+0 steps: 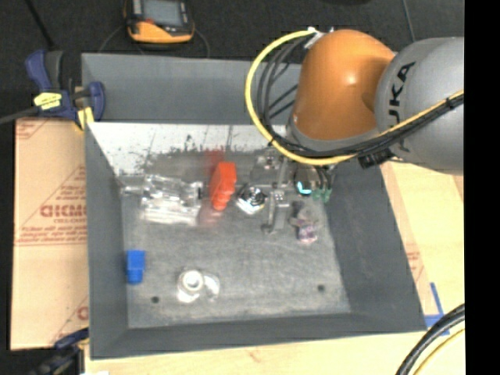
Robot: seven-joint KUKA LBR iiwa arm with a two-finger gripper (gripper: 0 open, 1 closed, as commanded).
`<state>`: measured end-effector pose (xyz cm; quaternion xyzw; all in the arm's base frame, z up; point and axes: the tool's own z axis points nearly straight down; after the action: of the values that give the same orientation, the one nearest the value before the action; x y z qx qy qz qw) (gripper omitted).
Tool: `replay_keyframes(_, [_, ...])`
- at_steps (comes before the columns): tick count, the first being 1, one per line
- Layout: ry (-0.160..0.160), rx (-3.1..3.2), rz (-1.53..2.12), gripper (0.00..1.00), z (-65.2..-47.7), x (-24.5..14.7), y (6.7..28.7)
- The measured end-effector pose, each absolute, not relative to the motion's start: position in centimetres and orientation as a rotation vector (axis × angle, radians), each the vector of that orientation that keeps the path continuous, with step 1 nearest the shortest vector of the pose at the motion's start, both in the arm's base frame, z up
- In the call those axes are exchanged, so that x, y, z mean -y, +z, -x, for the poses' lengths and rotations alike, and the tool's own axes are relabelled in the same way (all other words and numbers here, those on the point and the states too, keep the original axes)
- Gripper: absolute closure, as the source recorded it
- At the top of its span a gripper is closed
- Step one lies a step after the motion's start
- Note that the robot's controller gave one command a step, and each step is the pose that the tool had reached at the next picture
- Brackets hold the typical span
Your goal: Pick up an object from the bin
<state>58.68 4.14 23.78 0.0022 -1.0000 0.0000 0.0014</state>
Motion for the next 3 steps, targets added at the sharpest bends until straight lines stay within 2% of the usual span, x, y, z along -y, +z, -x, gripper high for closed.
replay_keyframes(1, [-0.003, 3.123, -0.385, 0.00, -62.3, -12.8, 18.7])
replay_keyframes(2, [-0.001, 3.108, -0.513, 0.00, -63.4, -15.0, 8.4])
replay_keyframes(3, [0.000, 3.118, -0.405, 0.00, -65.3, -16.1, 7.4])
